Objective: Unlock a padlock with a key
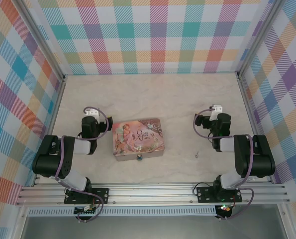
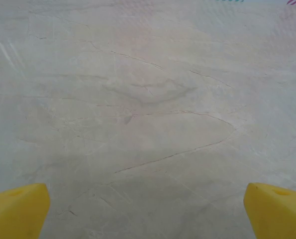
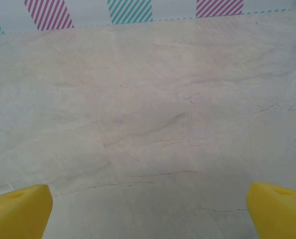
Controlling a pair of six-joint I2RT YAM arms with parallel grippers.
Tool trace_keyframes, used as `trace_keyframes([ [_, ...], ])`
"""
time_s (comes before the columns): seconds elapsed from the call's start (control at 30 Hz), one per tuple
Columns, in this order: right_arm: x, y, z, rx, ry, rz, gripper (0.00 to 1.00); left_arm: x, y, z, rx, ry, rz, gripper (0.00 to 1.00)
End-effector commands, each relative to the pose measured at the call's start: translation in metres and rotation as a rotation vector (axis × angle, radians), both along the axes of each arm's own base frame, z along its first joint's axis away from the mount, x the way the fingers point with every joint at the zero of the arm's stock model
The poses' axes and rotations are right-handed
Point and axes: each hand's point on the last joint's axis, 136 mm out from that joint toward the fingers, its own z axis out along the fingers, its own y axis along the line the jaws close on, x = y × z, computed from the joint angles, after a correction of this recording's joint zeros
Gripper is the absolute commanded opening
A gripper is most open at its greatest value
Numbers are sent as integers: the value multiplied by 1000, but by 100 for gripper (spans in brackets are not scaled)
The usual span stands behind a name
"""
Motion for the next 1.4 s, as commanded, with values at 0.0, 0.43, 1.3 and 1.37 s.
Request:
trace_keyframes([
  [0.0, 1, 1, 5, 10, -13, 11, 100, 6, 2, 5, 6, -12, -8, 100],
  [0.43, 1, 2, 5, 12, -13, 12, 100, 6, 2, 6, 3, -13, -8, 100],
  [1.3, -39, 6, 75, 213, 163, -62, 100, -31, 13, 148, -252, 60, 178, 100],
  [1.37, -55, 16, 80, 282, 241, -44, 100, -46, 8, 148, -307, 146, 190, 100],
])
